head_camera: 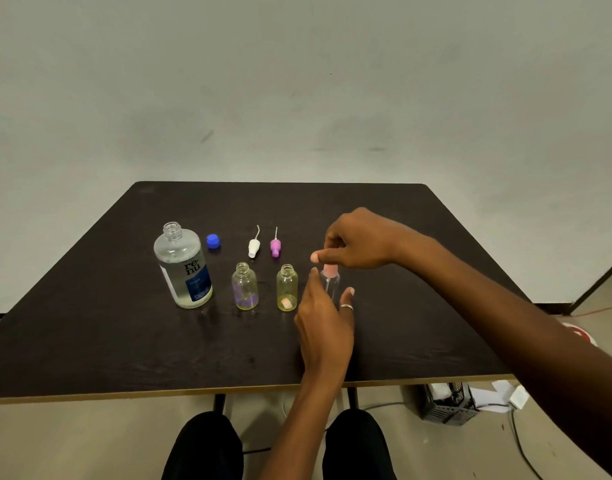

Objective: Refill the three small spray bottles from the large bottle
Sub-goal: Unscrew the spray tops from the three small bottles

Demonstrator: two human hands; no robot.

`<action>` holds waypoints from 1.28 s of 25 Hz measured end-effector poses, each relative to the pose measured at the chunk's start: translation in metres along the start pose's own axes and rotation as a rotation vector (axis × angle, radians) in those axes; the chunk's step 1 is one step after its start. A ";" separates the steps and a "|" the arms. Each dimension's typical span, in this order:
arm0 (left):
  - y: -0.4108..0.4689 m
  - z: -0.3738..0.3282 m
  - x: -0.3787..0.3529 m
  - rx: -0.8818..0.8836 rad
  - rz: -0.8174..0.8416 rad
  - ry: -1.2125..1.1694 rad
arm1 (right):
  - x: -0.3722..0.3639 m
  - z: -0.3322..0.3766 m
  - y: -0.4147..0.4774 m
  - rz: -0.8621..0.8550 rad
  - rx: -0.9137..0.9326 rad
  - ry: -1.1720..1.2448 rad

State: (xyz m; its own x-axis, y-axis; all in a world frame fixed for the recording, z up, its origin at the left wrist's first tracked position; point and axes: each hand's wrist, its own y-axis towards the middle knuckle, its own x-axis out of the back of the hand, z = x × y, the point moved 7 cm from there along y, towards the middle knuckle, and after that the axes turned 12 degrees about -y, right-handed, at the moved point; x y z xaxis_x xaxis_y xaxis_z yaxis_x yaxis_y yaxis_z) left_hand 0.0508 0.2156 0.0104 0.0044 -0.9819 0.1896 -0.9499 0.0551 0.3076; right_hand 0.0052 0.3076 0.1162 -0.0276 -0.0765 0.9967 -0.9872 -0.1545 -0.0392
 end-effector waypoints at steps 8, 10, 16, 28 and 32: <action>0.005 0.009 0.000 -0.010 -0.004 -0.054 | -0.014 0.014 0.001 0.050 -0.025 -0.156; 0.005 0.010 0.001 -0.026 -0.004 -0.069 | -0.014 0.016 0.001 0.031 -0.005 -0.182; 0.008 0.013 0.001 -0.049 0.017 -0.071 | -0.017 0.025 -0.002 0.055 0.159 -0.169; 0.009 0.015 0.002 -0.084 0.000 -0.085 | -0.010 0.023 -0.004 0.046 -0.028 -0.308; 0.009 0.016 0.002 -0.090 0.003 -0.086 | -0.012 0.023 -0.003 0.178 0.075 -0.144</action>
State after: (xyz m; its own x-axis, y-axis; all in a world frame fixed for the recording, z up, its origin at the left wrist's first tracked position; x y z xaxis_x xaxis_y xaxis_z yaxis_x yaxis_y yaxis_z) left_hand 0.0369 0.2109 -0.0013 -0.0285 -0.9934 0.1109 -0.9178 0.0700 0.3908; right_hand 0.0125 0.2862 0.1031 -0.1726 -0.2480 0.9533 -0.9541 -0.1985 -0.2244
